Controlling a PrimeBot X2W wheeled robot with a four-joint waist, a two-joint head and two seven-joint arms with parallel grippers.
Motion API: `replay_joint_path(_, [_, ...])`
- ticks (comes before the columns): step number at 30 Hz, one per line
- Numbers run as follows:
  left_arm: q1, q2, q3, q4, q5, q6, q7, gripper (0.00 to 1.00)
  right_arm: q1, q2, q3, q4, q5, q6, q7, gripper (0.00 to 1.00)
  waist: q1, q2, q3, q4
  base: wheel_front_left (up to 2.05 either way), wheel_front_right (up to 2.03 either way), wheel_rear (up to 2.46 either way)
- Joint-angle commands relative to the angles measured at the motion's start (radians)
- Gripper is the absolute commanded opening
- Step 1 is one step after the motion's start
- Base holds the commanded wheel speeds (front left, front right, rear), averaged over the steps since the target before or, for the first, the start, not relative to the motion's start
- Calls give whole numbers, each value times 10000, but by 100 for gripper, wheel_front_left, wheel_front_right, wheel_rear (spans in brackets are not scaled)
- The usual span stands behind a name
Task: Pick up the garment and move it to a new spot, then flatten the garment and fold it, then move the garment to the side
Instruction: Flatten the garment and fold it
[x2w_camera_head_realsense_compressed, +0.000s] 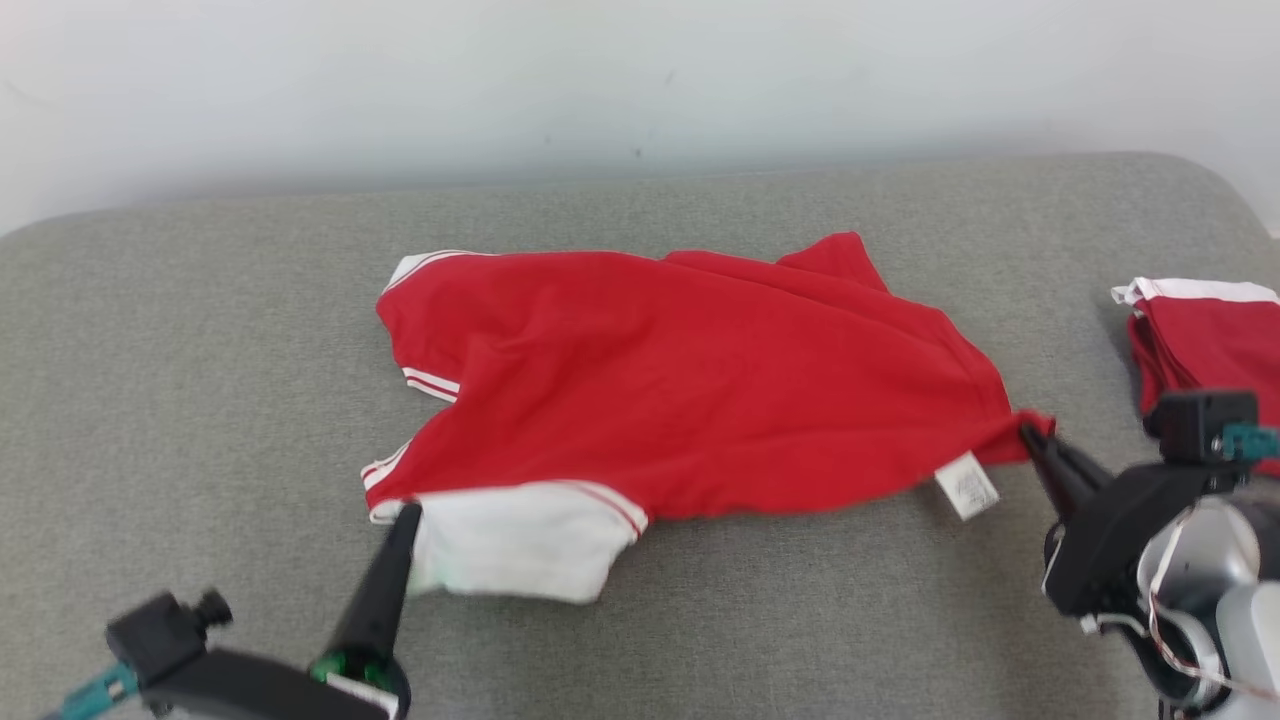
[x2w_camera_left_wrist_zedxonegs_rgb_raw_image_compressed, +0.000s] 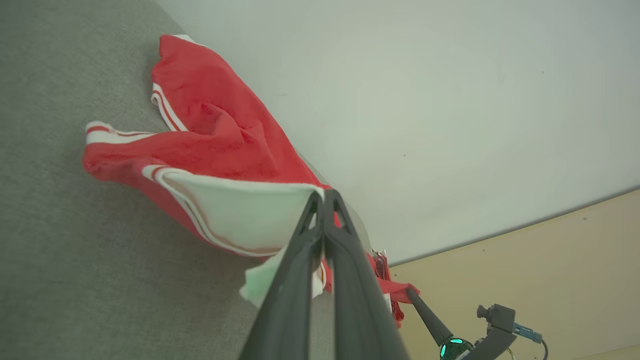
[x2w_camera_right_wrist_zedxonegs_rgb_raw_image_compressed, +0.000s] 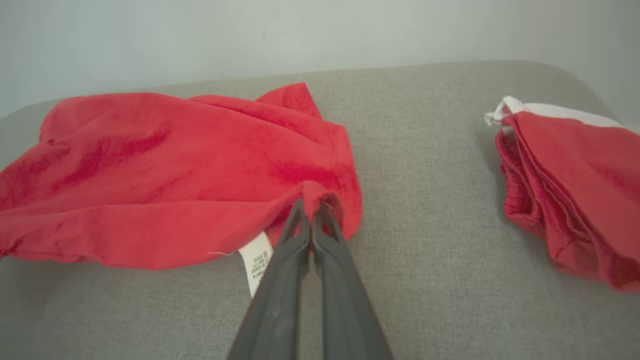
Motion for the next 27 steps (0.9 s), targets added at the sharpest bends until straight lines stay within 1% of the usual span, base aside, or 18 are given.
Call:
replay_joint_path(1, [409, 102, -46, -198, -155, -26, 164, 0, 386, 147, -186, -234, 39, -26, 205, 0, 2, 1, -46, 91, 0, 0, 0])
replay_joint_path(3, [923, 125, -87, -426, -558, -60, 386, 0, 878, 356, -486, -511, -43, -26, 498, 0, 2, 1, -65, 164, 0, 0, 0])
replay_joint_path(4, [923, 125, -87, -426, -558, -60, 386, 0, 878, 356, -486, -511, -43, -26, 498, 0, 2, 1, -65, 164, 0, 0, 0])
replay_joint_path(7, [1591, 129, -71, -813, -1208, -246, 689, 0, 1483, 679, -861, -844, -129, -26, 858, 0, 2, 1, -100, 268, 0, 0, 0])
replay_joint_path(14, [2951, 451, 42, -1759, -2566, -611, 1443, 0, 2441, 1283, -1454, -1336, -322, -26, 1392, 0, 2, 1, -110, 396, 0, 0, 0])
replay_joint_path(15, [3134, 516, 103, -1849, -2723, -611, 1504, 0, 2525, 1371, -1552, -1377, -339, -26, 1452, 0, 2, 1, -112, 414, 0, 0, 0])
replay_joint_path(18, [3625, 789, 37, -1971, -2921, -416, 1831, 0, 2856, 1588, -1811, -1441, -382, -26, 1806, 0, 2, 1, -123, 457, 0, 0, 0])
replay_joint_path(22, [3968, 931, -109, -2009, -3024, -244, 2059, 0, 3274, 1889, -2118, -1696, -243, -26, 2386, 0, 2, 1, -147, 495, 0, 0, 0])
replay_joint_path(25, [4085, 936, -158, -2103, -3162, -242, 2177, 0, 3551, 2032, -2401, -2003, -234, -26, 2782, 0, 2, 1, -144, 479, 0, 0, 0])
replay_joint_path(27, [4154, 953, -24, -2210, -3252, -306, 2138, 0, 3630, 2135, -2585, -2254, -275, -26, 2795, 0, 2, 1, -122, 440, 0, 0, 0])
